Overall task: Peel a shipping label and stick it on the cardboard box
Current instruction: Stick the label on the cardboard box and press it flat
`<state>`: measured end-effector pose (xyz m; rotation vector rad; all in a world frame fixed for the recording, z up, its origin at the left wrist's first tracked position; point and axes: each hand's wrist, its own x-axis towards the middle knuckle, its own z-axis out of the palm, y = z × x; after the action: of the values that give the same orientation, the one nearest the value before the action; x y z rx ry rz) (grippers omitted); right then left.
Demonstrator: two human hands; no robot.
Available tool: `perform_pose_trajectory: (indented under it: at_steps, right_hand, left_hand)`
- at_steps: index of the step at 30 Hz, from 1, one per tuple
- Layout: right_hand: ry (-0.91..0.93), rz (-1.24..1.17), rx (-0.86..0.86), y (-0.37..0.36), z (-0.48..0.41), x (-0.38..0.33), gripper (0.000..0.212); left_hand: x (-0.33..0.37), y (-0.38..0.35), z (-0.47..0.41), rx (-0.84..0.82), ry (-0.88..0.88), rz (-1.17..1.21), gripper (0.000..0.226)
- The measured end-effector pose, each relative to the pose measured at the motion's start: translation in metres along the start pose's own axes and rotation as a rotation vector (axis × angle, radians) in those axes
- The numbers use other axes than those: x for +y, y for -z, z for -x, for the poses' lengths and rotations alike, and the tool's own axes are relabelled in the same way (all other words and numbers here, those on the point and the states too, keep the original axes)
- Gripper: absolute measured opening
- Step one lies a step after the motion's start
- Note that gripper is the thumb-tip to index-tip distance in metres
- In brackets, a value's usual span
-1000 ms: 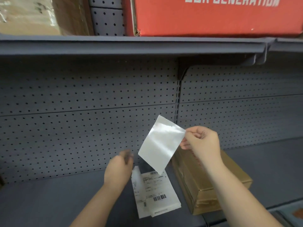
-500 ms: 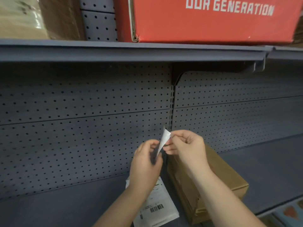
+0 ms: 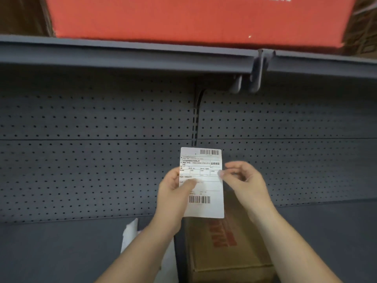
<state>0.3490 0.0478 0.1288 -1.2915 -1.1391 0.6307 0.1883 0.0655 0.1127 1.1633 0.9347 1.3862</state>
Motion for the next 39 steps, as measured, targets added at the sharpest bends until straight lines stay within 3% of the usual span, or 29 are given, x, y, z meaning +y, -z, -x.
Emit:
perform_pose_trajectory:
  at_steps: [3,7,21,27,31,39]
  right_hand:
    - [-0.131,-0.020,-0.206,0.022,-0.010,0.008,0.013]
    - [-0.185,-0.046,-0.299,0.037,-0.016,0.014,0.009]
    - [-0.221,-0.061,-0.301,0.051,-0.006,0.026,0.004]
    - [-0.261,-0.039,-0.285,0.052,0.002,0.022,0.012]
    - [-0.272,0.075,-0.271,0.052,0.007,0.025,0.017]
    - [-0.245,0.449,-0.316,0.049,0.007,0.041,0.015]
  left_hand:
    - [-0.007,-0.026,0.001,0.015,0.042,0.040,0.026]
    - [-0.014,-0.042,0.002,0.024,0.055,0.026,0.028]
    - [-0.022,-0.036,0.014,0.043,0.086,-0.090,0.022]
    - [-0.023,-0.028,0.011,0.065,0.101,-0.211,0.047]
    - [-0.029,-0.026,0.010,0.061,0.085,-0.356,0.063]
    - [-0.051,-0.029,0.006,-0.005,0.030,-0.690,0.073]
